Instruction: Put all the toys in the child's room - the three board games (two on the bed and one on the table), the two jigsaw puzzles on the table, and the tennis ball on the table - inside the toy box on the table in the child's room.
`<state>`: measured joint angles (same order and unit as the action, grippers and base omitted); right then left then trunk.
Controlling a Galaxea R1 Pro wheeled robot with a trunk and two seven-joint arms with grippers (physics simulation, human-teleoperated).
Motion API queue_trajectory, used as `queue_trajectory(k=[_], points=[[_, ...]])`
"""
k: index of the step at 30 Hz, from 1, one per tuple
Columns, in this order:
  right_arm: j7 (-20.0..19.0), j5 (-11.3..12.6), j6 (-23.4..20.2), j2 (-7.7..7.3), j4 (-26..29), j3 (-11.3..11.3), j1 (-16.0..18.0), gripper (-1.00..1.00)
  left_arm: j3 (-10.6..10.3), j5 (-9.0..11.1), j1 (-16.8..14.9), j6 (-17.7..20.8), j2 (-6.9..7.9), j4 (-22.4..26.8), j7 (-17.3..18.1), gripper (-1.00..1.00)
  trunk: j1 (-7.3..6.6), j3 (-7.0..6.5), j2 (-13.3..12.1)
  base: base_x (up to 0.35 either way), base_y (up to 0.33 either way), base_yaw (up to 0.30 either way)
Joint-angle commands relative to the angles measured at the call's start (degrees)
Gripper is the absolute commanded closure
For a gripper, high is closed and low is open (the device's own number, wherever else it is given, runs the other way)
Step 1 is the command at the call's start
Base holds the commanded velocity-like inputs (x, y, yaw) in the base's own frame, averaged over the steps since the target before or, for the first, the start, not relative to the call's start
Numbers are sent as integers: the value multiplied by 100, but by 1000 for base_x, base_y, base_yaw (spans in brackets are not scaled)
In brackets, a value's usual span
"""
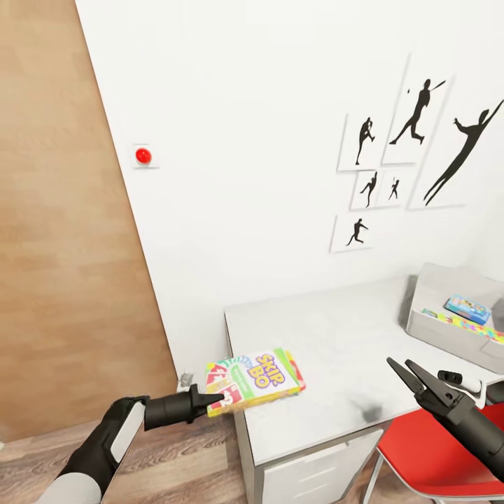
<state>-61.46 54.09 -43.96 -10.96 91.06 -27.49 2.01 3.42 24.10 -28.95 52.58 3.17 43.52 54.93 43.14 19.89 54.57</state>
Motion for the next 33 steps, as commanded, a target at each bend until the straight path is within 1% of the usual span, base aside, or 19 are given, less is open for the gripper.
queue_trajectory(k=[1, 3, 4, 6, 7, 8, 11, 14, 18, 33], points=[[0, 20, -34, -1, 1, 0, 5, -100, 5, -12, -4, 40, 30, 14, 100, 100, -22, -12, -37, 0, 0, 0], [8, 19, -34, -3, 5, 4, 10, -100, 3, -14, -5, 87, 172, 84, 424, 100, -66, -48, -117, 0, 0, 0], [21, 16, -38, -18, 7, 9, 14, -100, 2, -17, -5, 104, 292, 119, 646, 100, -88, -66, -157, 0, 0, 0], [27, 15, -40, -18, 7, 13, 16, -100, 3, -15, -5, 112, 390, 133, 774, 100, -132, -101, -238, 0, 0, 0], [32, 14, -39, -11, 8, 17, 17, -100, 6, -13, -5, 121, 540, 145, 937, 100, -154, -119, -278, 0, 0, 0], [31, 14, -37, -5, 8, 16, 18, -100, 8, -11, -6, 124, 619, 149, 1032, 100, -176, -137, -318, 0, 0, 0], [43, 14, -35, 8, 8, 19, 19, -100, 9, -14, -6, 177, 732, 154, 1234, 100, -242, -191, -438, 0, 0, 0], [51, 13, -29, 13, 8, 17, 19, -100, 10, -18, -6, 240, 768, 166, 1338, 100, -308, -245, -558, 0, 0, 0], [60, 13, -25, 15, 8, 7, 19, -100, 2, -19, -6, 326, 795, 197, 1383, 100, -395, -317, -719, 0, 0, 0], [72, 13, -26, 15, 8, 8, 19, -100, 1, -20, -6, 358, 817, 201, 1388, 100, -725, -586, -1320, 0, 0, -1]])
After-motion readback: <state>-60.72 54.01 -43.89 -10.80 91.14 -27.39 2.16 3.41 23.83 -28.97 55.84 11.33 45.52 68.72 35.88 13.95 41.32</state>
